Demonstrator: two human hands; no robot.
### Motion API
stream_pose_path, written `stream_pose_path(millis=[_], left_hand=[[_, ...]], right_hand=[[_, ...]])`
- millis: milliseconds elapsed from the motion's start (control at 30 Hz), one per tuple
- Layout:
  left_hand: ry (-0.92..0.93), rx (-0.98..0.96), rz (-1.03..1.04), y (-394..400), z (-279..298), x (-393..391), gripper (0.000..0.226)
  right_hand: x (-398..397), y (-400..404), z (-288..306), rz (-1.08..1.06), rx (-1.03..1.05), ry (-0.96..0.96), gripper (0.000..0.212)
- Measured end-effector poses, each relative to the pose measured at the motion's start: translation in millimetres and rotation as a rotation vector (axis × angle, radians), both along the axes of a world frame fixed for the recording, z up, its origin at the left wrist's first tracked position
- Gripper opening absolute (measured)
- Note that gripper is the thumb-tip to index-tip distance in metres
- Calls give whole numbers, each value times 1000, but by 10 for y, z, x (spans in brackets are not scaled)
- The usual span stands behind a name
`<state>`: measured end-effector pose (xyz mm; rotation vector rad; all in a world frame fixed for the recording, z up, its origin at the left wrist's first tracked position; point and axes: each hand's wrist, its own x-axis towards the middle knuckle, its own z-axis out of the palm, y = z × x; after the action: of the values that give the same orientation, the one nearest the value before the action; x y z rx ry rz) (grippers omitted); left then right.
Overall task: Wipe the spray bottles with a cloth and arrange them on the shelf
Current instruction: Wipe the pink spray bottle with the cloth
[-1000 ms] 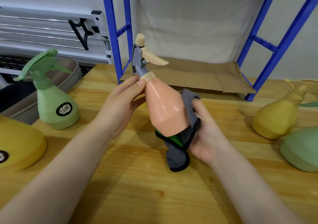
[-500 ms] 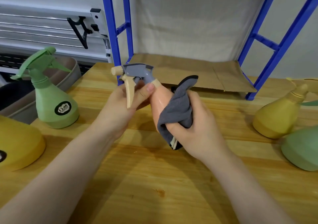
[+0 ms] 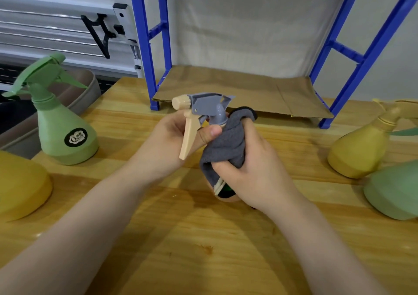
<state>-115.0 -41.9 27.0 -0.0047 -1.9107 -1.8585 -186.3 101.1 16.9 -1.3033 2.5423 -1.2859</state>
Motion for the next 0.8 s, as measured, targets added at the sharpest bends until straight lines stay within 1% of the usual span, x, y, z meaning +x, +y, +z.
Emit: stream_pose_path(millis=[100, 233, 300, 433, 533, 633, 733, 800], left_hand=[[-21, 50, 23, -49, -26, -22, 37], [17, 78, 83, -116, -17, -32, 31], [40, 137, 119, -182, -12, -31, 31], [90, 299, 165, -295, -31, -52, 21], [128, 379, 164, -302, -47, -71, 13], [168, 415, 167, -290, -35, -80, 20], [199, 498, 154, -285, -21, -75, 39], [203, 524, 145, -268, -38, -81, 39]], right_hand=[[-16, -8, -18, 14, -13, -19, 38], [-23, -7, -35, 26, -17, -28, 45], [-25, -7, -37, 26, -27, -18, 49], [-8, -1, -9, 15, -103, -10, 62], [-3, 0, 18, 28, -177, -44, 66], [0, -2, 34, 69, -273, -111, 66], [-2, -19, 23, 119, -373, -211, 65], [-5, -33, 6, 145, -418, -301, 63]])
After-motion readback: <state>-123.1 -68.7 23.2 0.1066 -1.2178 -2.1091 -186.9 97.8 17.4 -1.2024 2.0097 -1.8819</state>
